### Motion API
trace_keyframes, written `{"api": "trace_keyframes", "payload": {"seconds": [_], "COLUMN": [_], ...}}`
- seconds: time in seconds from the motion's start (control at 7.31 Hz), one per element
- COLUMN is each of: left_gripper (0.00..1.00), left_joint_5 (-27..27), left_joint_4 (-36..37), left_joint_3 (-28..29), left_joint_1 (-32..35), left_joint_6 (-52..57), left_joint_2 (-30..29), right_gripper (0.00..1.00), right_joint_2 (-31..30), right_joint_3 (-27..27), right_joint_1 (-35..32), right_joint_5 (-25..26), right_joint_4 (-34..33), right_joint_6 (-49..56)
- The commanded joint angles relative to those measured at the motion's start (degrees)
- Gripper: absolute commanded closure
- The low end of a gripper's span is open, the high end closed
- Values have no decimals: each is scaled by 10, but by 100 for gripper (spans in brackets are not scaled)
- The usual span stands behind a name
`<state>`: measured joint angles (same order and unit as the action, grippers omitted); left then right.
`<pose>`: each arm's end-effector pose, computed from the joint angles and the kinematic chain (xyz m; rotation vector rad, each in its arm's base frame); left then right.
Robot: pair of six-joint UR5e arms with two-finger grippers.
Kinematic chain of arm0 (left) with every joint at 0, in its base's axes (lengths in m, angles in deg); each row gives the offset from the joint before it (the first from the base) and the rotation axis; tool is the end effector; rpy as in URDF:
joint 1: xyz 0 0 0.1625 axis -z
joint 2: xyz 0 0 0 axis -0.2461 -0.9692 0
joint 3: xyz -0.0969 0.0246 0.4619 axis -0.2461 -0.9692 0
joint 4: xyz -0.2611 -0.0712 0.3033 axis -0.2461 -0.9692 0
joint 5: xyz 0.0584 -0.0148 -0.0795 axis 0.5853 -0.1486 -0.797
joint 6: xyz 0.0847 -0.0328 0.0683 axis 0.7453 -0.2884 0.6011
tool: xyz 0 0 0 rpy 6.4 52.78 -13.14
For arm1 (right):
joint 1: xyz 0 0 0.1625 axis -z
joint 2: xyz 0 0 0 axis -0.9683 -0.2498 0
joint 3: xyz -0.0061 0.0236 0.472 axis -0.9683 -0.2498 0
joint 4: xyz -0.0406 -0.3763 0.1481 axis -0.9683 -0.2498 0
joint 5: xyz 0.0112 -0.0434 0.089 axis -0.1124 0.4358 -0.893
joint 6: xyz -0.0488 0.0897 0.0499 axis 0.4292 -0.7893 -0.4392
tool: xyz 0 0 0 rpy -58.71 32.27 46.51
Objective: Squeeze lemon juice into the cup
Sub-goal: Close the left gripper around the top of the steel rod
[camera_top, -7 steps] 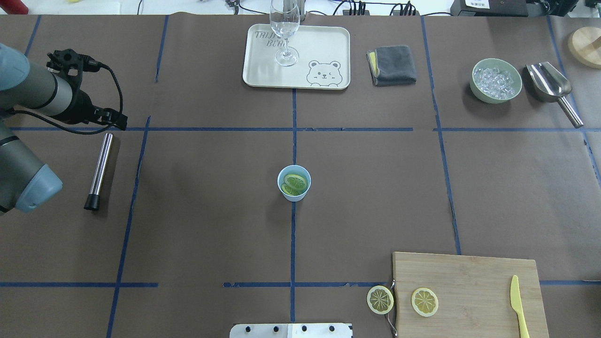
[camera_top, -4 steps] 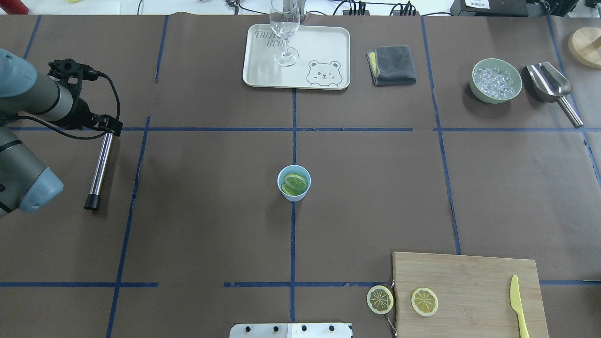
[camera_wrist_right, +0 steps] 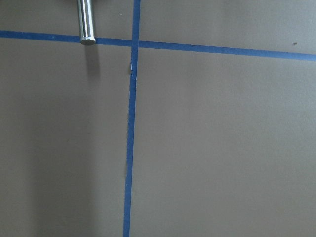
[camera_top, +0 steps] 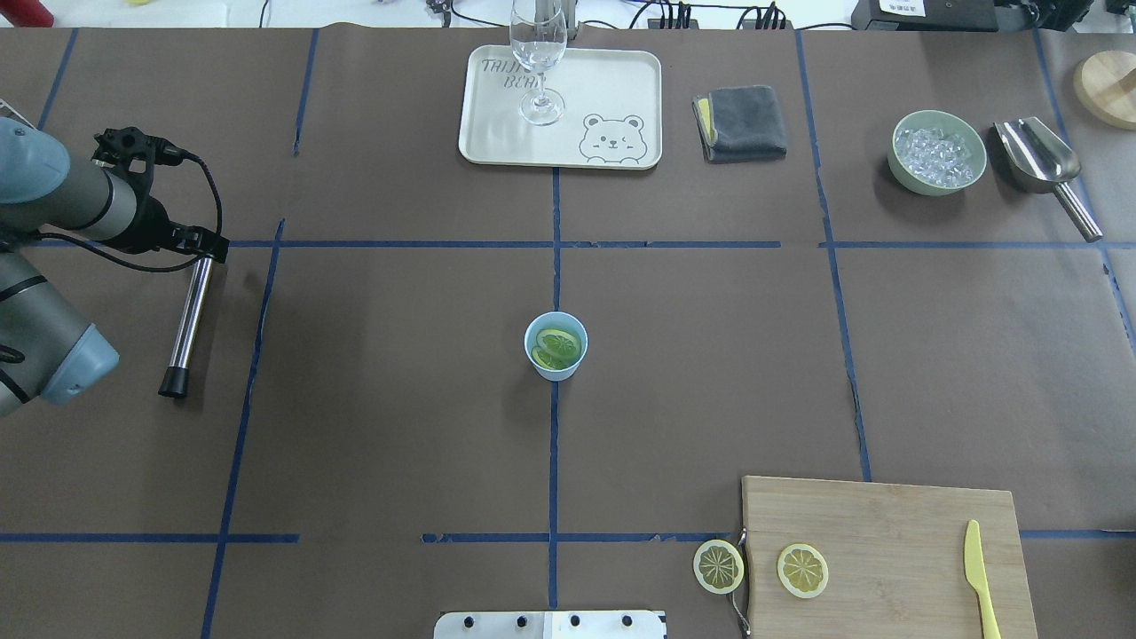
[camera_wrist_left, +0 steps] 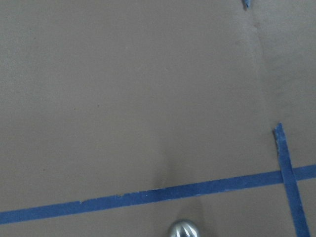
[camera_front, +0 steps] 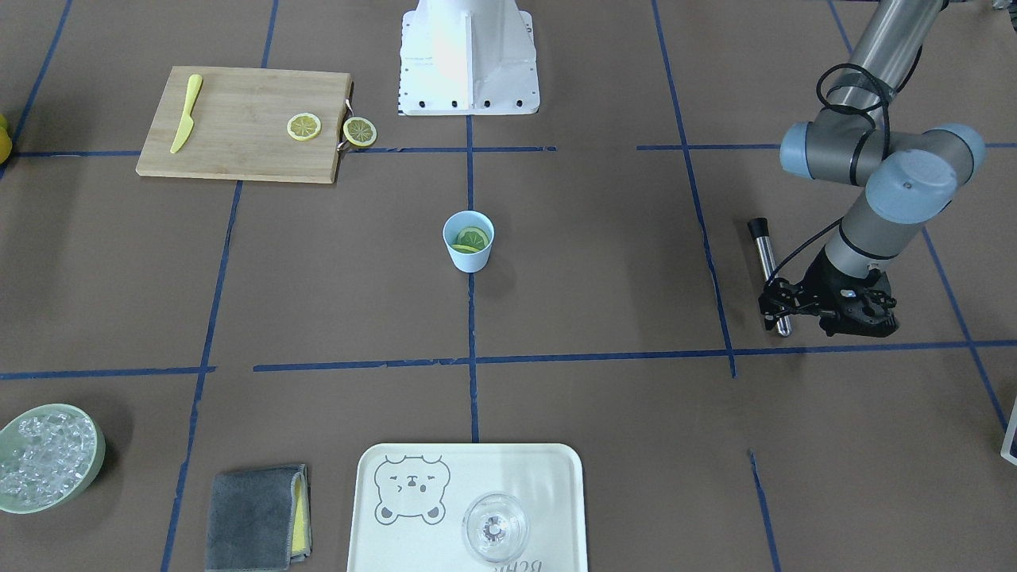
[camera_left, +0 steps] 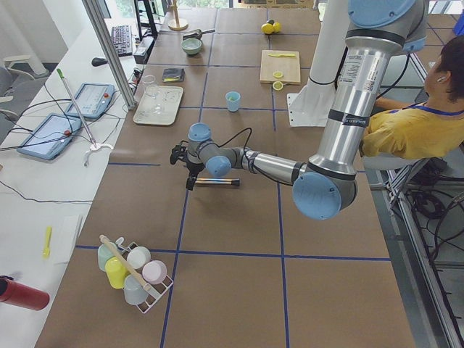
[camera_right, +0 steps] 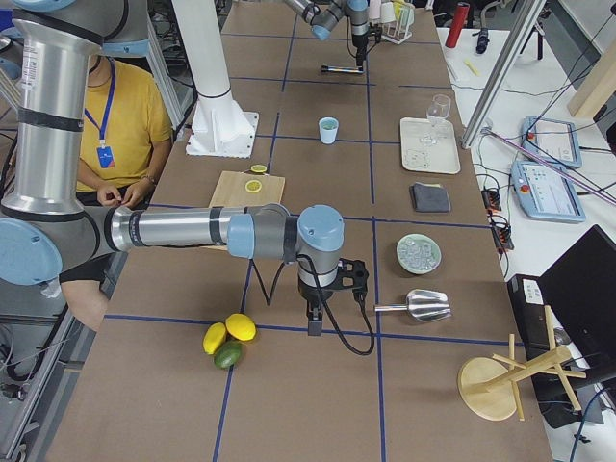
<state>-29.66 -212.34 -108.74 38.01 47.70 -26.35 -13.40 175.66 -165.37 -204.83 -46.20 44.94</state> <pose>0.3228 -0.5588 0.5869 0.2749 0.7524 0.0839 0.0631 -0.3956 0.6856 0.0000 -0.6536 -0.0358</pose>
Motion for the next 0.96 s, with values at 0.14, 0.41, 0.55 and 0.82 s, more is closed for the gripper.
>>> {"api": "trace_keyframes", "payload": {"seconds": [0.14, 0.41, 0.55, 0.82], "left_gripper": [24, 41, 51, 90], "left_joint_5": [0, 0, 0, -1], "left_joint_4": [-6, -5, -4, -2], "left_joint_3": [0, -1, -1, -6], "left_joint_1": [-16, -17, -16, -16], "left_joint_6": [-8, -7, -7, -7], "left_joint_2": [0, 0, 2, 5], "right_gripper": [0, 0, 0, 0], "right_joint_2": [0, 0, 0, 0], "right_joint_3": [0, -1, -1, 0], "right_joint_1": [0, 0, 0, -1], "right_joint_5": [0, 0, 0, 0], "right_joint_4": [0, 0, 0, 0], "right_joint_6": [0, 1, 1, 0]}}
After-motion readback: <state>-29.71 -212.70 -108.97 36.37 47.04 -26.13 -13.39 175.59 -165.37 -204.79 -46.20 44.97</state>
